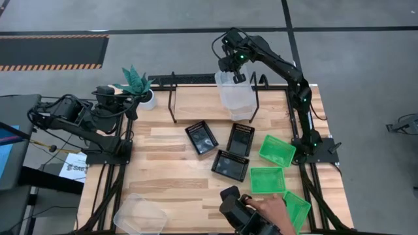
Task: Stack baskets on shelf by color
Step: Stack the right transparent bin on top of the transparent bin on the shelf
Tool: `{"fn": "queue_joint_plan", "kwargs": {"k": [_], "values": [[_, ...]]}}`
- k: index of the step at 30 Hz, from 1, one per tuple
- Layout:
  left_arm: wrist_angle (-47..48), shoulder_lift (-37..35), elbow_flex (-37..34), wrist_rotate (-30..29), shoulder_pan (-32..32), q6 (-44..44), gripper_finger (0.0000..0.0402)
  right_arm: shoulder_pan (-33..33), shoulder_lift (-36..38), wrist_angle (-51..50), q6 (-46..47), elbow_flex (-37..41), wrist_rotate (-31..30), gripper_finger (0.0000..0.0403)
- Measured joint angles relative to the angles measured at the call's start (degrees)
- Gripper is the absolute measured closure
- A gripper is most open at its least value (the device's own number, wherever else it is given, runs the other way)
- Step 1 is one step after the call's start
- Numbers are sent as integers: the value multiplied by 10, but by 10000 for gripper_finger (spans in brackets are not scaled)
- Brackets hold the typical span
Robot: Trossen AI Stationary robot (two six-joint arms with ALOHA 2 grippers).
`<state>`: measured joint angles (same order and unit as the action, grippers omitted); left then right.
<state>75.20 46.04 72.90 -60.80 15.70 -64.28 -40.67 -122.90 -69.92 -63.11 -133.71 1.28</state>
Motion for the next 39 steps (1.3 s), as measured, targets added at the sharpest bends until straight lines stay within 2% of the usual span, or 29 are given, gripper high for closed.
{"fn": "queue_joint_plan", "kwargs": {"k": [10, 15, 22, 36, 39], "values": [[0, -3, 0, -15, 0, 0, 118, 8, 6, 1, 35, -13, 2, 400], [0, -4, 0, -24, 0, -7, 118, 4, 8, -26, 31, -13, -27, 400], [0, -4, 0, -38, 0, -7, 118, 4, 8, -23, 55, -13, -27, 400], [4, -3, 0, -44, 0, -13, 118, 0, 7, 163, 115, 0, -26, 400], [4, -3, 0, -41, 0, -22, 118, 0, 7, 170, 125, -7, -25, 397]]}}
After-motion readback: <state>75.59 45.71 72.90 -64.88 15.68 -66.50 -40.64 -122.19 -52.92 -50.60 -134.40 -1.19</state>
